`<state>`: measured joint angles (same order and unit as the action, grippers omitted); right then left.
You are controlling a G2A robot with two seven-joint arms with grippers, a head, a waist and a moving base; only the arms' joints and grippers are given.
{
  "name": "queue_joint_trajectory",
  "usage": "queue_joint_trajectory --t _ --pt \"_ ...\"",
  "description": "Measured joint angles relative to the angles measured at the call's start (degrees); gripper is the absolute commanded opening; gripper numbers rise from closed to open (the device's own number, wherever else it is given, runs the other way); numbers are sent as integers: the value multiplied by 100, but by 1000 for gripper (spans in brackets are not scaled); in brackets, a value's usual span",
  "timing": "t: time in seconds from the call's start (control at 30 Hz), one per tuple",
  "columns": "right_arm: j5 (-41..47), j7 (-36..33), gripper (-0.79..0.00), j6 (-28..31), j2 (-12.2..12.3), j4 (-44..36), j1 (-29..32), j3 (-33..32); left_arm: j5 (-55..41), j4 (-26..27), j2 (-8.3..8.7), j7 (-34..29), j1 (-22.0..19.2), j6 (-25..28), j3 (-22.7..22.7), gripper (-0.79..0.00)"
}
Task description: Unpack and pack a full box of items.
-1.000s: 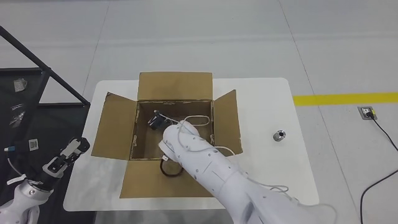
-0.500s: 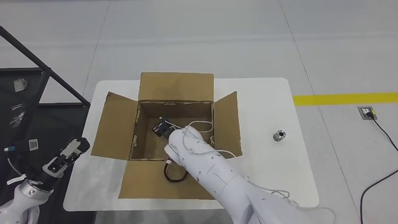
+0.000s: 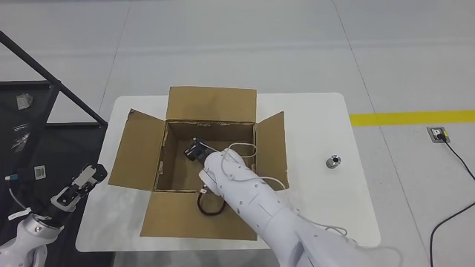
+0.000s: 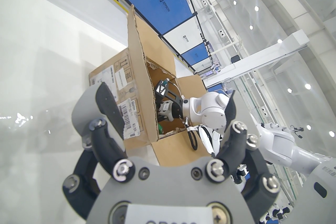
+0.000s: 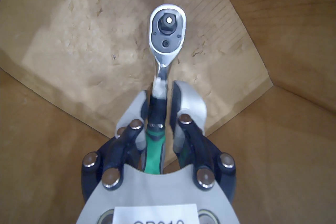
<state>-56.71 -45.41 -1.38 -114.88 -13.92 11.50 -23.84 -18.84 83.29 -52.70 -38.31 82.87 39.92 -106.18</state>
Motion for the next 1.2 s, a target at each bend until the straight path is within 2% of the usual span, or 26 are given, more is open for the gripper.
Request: queue_joint_trajectory --t 0.03,0.17,0.23,0.4,0.47,0.6,0.7,0.8,0.9,1.0,1.1,1.13,1.2 --pt "10 15 -369 8 2 -6 -15 -9 0 0 0 0 0 0 0 0" --pt "39 68 -363 68 10 -42 -63 -41 0 0 0 0 0 0 0 0" --pt "86 130 -308 185 20 -90 -86 -77 0 0 0 0 0 0 0 0" --pt "120 310 -243 625 66 -224 -137 -161 0 0 0 0 0 0 0 0" --pt "86 406 -249 775 109 -333 -125 -192 0 0 0 0 0 0 0 0" --pt "18 624 -265 913 264 -672 -39 -299 0 0 0 0 0 0 0 0" --pt "-81 755 -268 945 466 -1121 98 -436 0 0 0 0 0 0 0 0" --pt "-311 707 -268 845 758 -1874 353 -628 0 0 0 0 0 0 0 0" --pt "-751 351 -252 626 1162 -3136 856 -942 0 0 0 0 0 0 0 0" --pt "-1468 -349 -240 531 1666 -4946 1706 -1467 0 0 0 0 0 0 0 0" --pt "-2206 -1100 -212 889 2131 -6942 2819 -2148 0 0 0 0 0 0 0 0" --pt "-2434 -1292 -185 1094 2272 -7665 3259 -2420 0 0 0 0 0 0 0 0" --pt "-2707 -1417 -52 1331 2426 -8569 3829 -2795 0 0 0 0 0 0 0 0"
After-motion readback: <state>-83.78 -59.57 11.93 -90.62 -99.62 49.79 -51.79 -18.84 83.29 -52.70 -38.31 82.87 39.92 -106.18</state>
